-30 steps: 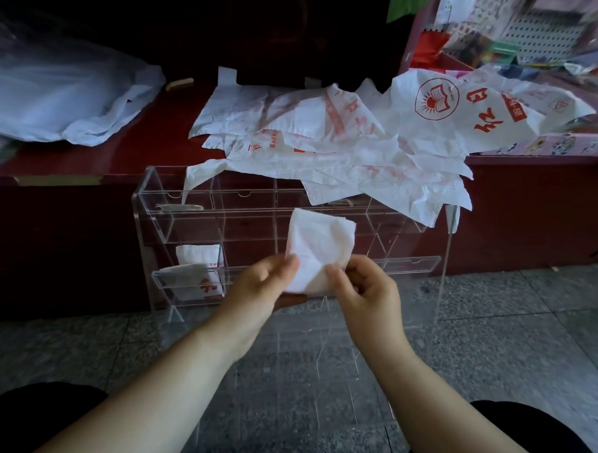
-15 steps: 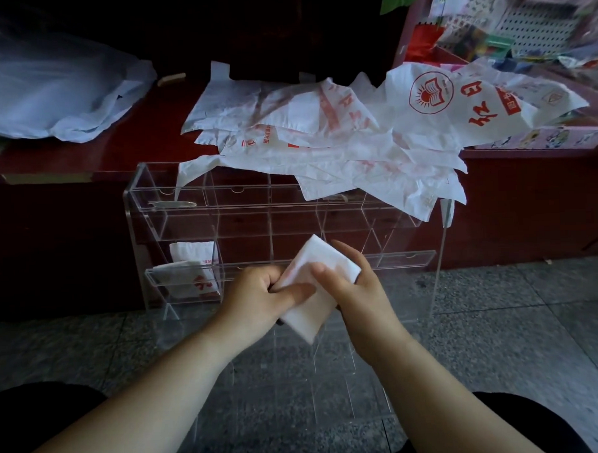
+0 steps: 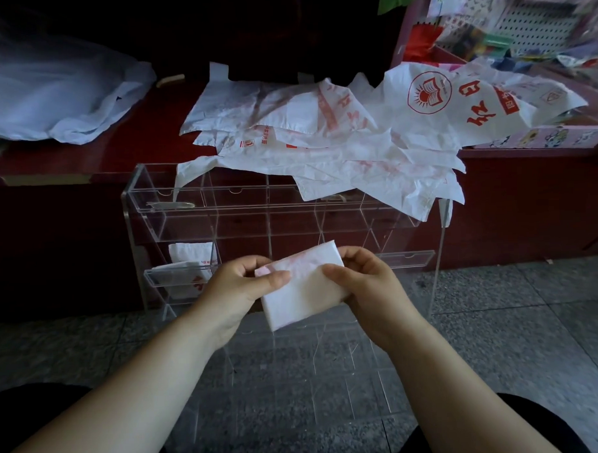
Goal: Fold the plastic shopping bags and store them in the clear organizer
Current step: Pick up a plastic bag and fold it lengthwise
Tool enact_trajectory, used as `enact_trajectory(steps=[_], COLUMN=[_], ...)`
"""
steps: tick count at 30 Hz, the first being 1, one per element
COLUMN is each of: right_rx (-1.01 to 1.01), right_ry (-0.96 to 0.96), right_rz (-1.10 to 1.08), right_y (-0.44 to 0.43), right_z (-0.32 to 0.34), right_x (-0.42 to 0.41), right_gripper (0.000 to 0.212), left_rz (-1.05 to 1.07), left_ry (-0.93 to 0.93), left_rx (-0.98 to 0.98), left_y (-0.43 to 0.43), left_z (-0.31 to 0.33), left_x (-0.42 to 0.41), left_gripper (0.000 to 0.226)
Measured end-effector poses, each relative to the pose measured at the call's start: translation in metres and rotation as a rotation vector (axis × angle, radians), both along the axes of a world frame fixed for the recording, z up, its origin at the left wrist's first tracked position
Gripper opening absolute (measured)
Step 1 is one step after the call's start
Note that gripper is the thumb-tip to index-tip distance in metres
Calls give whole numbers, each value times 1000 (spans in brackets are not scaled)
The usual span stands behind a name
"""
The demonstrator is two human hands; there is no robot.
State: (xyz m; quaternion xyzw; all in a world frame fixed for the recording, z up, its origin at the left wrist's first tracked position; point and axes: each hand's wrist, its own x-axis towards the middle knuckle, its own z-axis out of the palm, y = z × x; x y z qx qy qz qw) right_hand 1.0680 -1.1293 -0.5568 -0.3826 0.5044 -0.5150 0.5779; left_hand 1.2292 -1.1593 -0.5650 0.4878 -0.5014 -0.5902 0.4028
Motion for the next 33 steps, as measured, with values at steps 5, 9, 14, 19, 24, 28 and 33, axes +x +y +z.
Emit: enact_trajectory(steps=[5, 9, 14, 19, 24, 28, 33], right_rx=[86, 56, 46, 19, -55, -114, -239], right_ry=[143, 245, 309, 322, 464, 527, 685], right_rz=[249, 221, 200, 105, 93, 71, 81], right_y=[2, 2, 5, -2, -12, -23, -46], right_z=[0, 3, 5, 10, 10, 14, 22], right_x=[-2, -4, 0, 0, 13, 28, 50], right_gripper=[11, 16, 19, 25, 31, 28, 23], left_rz=[-73, -74, -161, -113, -18, -193, -292], left_ry=[-165, -283, -529, -673, -913, -1049, -1230], left_rx=[-108, -132, -178, -322, -391, -373, -390], left_y=[2, -1, 0, -10, -33, -44, -47], left_z=[-3, -6, -5, 17, 31, 28, 27], left_x=[0, 6, 19, 56, 110, 126, 129], left_gripper=[30, 33, 44, 24, 13, 21, 34])
